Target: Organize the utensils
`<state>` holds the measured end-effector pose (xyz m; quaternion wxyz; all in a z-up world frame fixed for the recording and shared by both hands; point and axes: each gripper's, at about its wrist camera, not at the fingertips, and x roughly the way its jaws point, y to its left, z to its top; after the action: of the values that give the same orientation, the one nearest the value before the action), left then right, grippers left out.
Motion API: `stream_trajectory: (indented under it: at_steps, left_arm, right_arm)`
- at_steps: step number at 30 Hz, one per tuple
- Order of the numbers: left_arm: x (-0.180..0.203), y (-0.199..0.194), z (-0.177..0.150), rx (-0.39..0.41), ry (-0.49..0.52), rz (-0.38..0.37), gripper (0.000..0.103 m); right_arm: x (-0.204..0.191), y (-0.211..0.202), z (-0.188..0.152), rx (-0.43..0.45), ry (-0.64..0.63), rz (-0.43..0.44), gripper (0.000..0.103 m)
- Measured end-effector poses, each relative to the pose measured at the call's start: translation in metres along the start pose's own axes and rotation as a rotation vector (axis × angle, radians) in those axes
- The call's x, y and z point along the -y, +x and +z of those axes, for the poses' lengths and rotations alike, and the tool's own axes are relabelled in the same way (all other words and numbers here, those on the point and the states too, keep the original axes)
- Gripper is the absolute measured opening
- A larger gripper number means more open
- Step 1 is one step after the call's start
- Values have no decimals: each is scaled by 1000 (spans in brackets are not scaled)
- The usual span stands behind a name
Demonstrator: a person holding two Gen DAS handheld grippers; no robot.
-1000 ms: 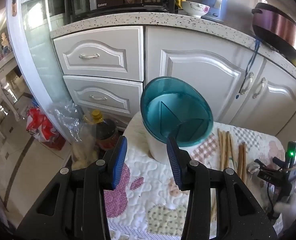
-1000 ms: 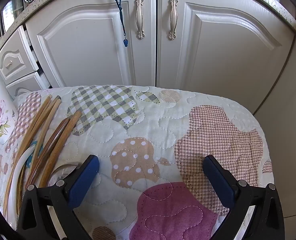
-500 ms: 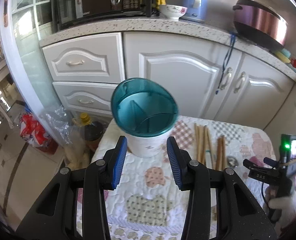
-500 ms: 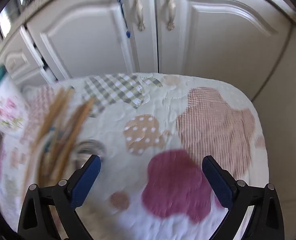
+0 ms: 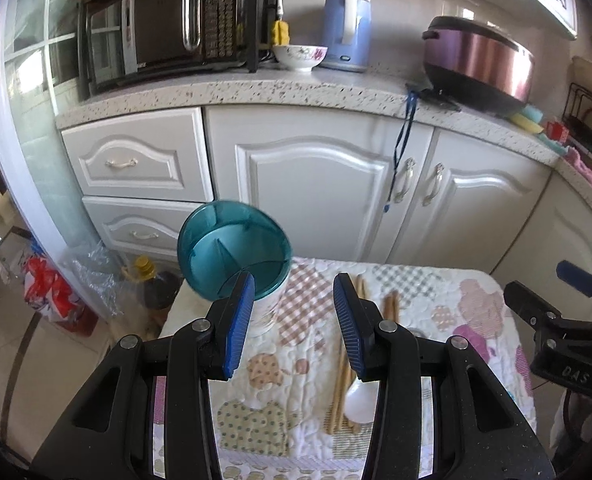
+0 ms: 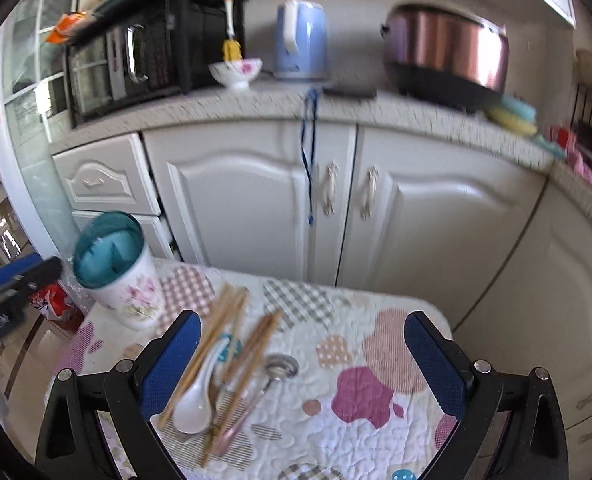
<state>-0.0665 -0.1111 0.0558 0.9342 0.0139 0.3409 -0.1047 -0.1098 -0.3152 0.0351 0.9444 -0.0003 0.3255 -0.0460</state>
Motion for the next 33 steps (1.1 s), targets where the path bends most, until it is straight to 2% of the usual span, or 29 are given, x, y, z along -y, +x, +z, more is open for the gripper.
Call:
stream_trajectory:
  at_steps: [4, 13, 33]
  left_arm:
    - [4, -7, 2, 19, 3, -5, 41]
    - [2, -20, 5, 46, 1, -18, 41]
    - [3, -21, 13, 50, 4, -34, 41]
  right_arm:
    - [-12, -10, 7, 36, -17, 7, 102]
    - [-24, -21, 15, 49, -15, 11, 102]
    - [-22, -27, 26, 57, -2, 15, 102]
